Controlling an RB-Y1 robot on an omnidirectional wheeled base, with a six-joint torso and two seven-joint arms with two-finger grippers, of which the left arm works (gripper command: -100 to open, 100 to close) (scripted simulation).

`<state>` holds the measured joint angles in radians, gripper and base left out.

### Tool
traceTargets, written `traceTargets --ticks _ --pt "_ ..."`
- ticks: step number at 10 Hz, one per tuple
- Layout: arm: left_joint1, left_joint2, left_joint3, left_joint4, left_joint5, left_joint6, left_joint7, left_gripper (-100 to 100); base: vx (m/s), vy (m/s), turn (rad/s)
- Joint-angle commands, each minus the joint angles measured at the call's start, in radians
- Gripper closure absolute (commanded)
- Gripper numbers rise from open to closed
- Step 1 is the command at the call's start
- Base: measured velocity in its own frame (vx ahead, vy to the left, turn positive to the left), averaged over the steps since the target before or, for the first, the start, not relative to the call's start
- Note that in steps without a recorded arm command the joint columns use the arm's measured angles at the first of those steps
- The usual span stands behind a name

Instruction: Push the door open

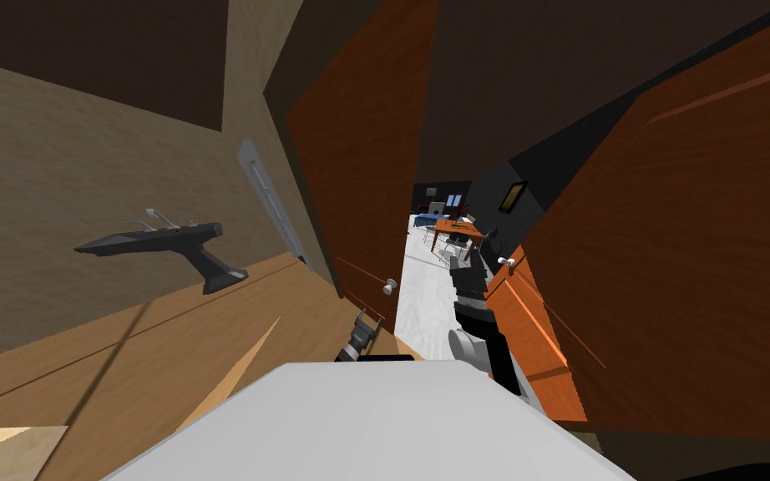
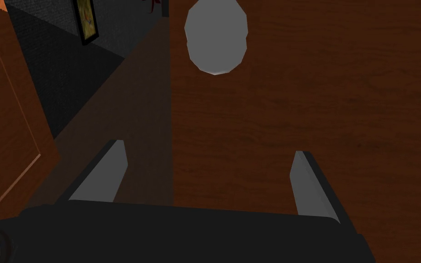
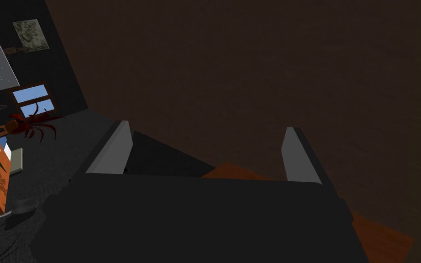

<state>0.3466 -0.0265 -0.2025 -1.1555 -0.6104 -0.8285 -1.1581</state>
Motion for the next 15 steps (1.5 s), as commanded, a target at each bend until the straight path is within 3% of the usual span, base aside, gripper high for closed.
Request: traceTargets --ticks 1,2,3,4,5,6,8,10,12,13,14,15 --pt "-0.004 -0.011 -0.007 0.03 -0.021 -0.006 -0.031 -100 0.099 0.065 -0.05" --pt "-0.006 -0.02 -0.01 0.053 -0.034 -0.013 -0.05 -100 0.135 0.065 -0.043" --pt "-0.001 -0.017 -0.009 0.038 -0.026 -0.012 -0.04 -100 0.066 0.03 -0.01" --pt "-0.005 0.014 -0.008 0.043 -0.025 -0.011 -0.043 -100 0.074 -0.027 -0.011" --pt "-0.009 0.031 -0.007 0.047 -0.023 -0.011 -0.043 -100 0.141 -0.098 -0.014" --pt "-0.014 0.043 -0.005 0.052 -0.02 -0.012 -0.043 -100 0.145 -0.123 -0.005" --pt "-0.022 0.049 -0.002 0.059 -0.016 -0.012 -0.042 -100 0.165 -0.106 -0.007" --pt "-0.032 0.033 0.002 0.069 -0.01 -0.013 -0.042 -100 0.177 -0.122 -0.01" --pt "-0.04 -0.004 0.004 0.076 -0.006 -0.014 -0.042 -100 0.172 -0.105 -0.01" --pt "-0.039 0.007 0.003 0.073 -0.008 -0.011 -0.041 -100 0.062 -0.047 0.007" --pt "-0.039 0.007 0.003 0.073 -0.008 -0.011 -0.041 100 -0.007 0.0 -0.02" --pt "-0.039 0.007 0.003 0.073 -0.008 -0.011 -0.041 100 -0.024 0.006 -0.018"
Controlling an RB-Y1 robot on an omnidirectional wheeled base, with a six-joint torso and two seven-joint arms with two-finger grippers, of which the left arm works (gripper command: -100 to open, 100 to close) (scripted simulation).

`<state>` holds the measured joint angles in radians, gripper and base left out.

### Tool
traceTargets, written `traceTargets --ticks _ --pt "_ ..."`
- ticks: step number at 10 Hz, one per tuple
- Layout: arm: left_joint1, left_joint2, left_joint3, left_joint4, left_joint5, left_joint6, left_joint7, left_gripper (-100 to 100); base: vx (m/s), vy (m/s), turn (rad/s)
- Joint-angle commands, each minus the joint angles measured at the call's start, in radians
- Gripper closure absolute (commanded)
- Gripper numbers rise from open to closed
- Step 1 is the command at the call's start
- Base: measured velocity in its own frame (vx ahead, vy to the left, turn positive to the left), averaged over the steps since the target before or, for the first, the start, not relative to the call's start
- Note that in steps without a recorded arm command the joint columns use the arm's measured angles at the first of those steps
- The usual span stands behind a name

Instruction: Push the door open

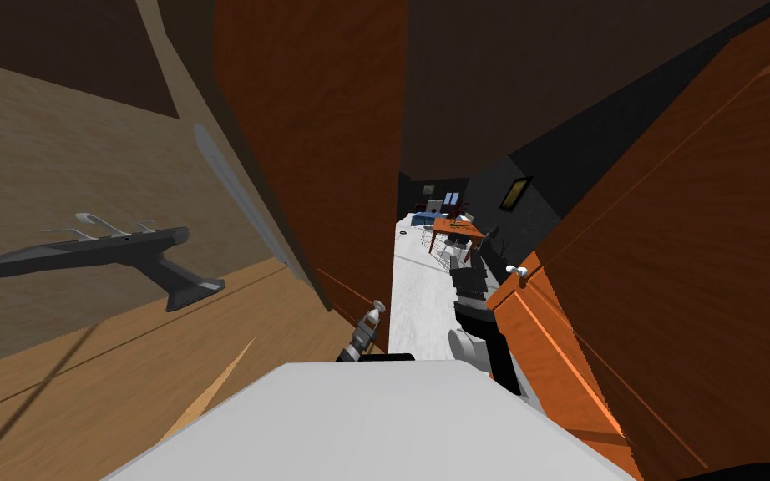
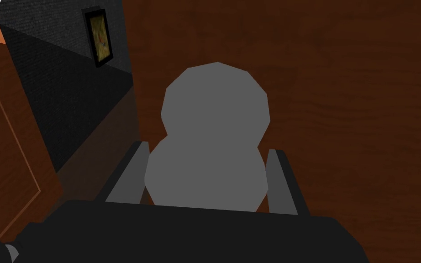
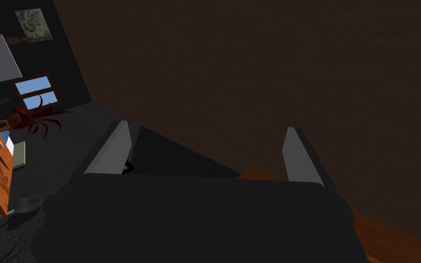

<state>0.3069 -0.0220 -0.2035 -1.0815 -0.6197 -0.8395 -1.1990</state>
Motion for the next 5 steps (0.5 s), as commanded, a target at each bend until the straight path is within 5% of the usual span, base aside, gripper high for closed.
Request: traceTargets --ticks 1,5 --pt "0.001 0.003 0.004 -0.001 0.001 0.0 0.0 100 -0.018 0.012 0.008" --pt "-0.001 0.009 0.001 0.007 0.013 0.001 0.028 100 -0.005 0.002 -0.008"
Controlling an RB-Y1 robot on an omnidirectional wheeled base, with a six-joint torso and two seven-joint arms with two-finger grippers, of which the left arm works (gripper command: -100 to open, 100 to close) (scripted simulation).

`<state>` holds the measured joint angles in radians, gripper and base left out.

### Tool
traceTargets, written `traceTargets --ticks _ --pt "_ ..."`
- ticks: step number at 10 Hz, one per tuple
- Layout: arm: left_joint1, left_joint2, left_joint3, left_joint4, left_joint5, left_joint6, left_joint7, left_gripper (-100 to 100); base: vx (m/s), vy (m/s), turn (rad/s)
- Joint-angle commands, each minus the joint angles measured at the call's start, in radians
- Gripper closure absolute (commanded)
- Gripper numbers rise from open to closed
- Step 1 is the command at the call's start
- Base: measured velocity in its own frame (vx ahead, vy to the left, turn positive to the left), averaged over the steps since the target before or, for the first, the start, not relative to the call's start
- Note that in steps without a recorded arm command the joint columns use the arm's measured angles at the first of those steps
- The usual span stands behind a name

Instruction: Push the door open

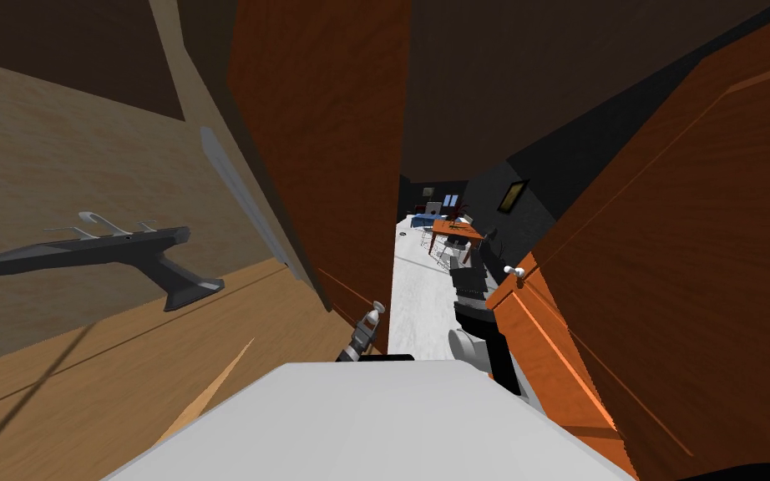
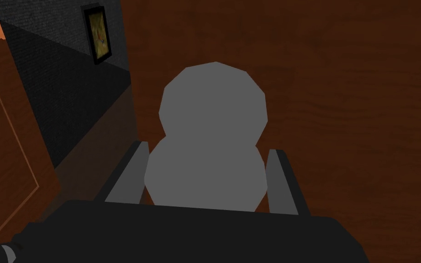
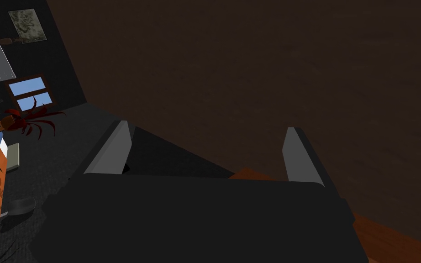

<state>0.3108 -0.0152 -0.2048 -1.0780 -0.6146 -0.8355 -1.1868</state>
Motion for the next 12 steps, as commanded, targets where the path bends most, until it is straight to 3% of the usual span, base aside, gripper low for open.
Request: traceTargets --ticks 1,7,10,12 --pt "-0.009 0.006 0.003 0.007 0.021 -0.003 0.042 100 0.013 -0.018 -0.04" --pt "-0.031 0.028 0.005 0.028 0.097 -0.008 0.184 100 0.021 -0.024 -0.038" --pt "-0.036 0.032 0.005 0.032 0.112 -0.009 0.217 100 0.01 -0.014 -0.018" --pt "-0.046 0.039 0.006 0.042 0.147 -0.012 0.275 100 0.019 -0.017 -0.043"
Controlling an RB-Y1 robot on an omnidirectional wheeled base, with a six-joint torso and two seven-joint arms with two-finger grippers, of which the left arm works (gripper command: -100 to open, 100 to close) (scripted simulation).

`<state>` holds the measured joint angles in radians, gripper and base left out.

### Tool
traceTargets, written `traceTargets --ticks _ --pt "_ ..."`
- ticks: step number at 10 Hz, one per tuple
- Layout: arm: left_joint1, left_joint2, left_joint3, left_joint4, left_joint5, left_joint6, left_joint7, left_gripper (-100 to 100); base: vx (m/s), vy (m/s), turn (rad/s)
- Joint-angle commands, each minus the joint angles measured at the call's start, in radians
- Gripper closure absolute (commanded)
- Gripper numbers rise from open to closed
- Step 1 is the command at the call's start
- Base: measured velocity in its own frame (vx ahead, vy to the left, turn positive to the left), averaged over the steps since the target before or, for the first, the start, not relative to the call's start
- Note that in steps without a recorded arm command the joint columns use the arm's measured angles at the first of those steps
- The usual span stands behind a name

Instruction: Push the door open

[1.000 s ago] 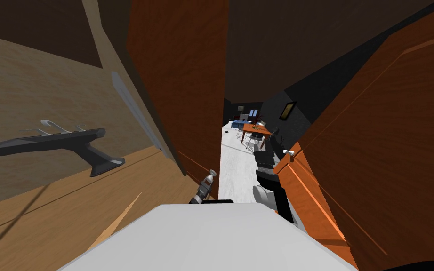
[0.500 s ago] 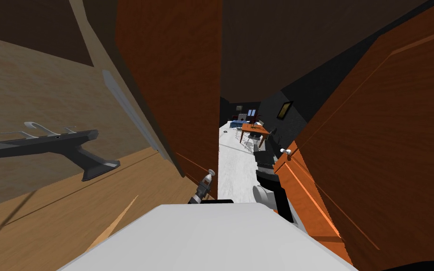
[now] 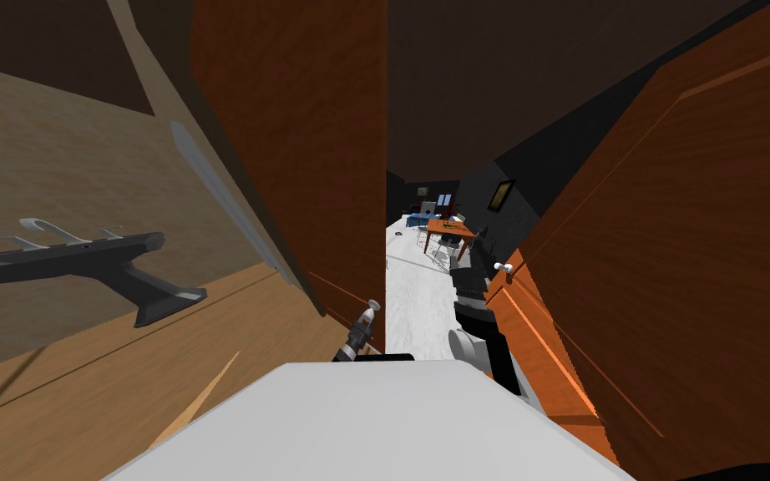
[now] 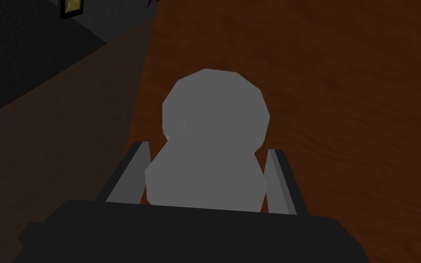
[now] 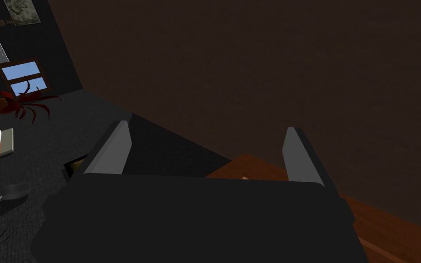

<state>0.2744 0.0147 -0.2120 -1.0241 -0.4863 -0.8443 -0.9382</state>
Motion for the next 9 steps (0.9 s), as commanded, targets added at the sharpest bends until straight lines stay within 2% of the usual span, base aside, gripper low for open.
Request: traceTargets --ticks 1,3,4,5,6,8,9 --pt "-0.01 0.01 0.013 -0.012 0.019 -0.003 0.032 100 0.035 -0.019 -0.023" --pt "-0.022 0.017 0.014 -0.001 0.058 -0.006 0.091 100 0.022 -0.02 -0.043" --pt "-0.022 0.017 0.014 -0.001 0.058 -0.006 0.103 100 0.019 -0.015 -0.022" --pt "-0.028 0.021 0.014 0.004 0.078 -0.007 0.134 100 0.029 -0.019 -0.043" --pt "-0.028 0.021 0.014 0.004 0.078 -0.007 0.139 100 0.021 -0.011 -0.019" --pt "-0.041 0.028 0.016 0.016 0.122 -0.01 0.2 100 0.025 -0.022 -0.047" --pt "-0.041 0.028 0.016 0.016 0.122 -0.01 0.215 100 0.027 -0.011 -0.023"
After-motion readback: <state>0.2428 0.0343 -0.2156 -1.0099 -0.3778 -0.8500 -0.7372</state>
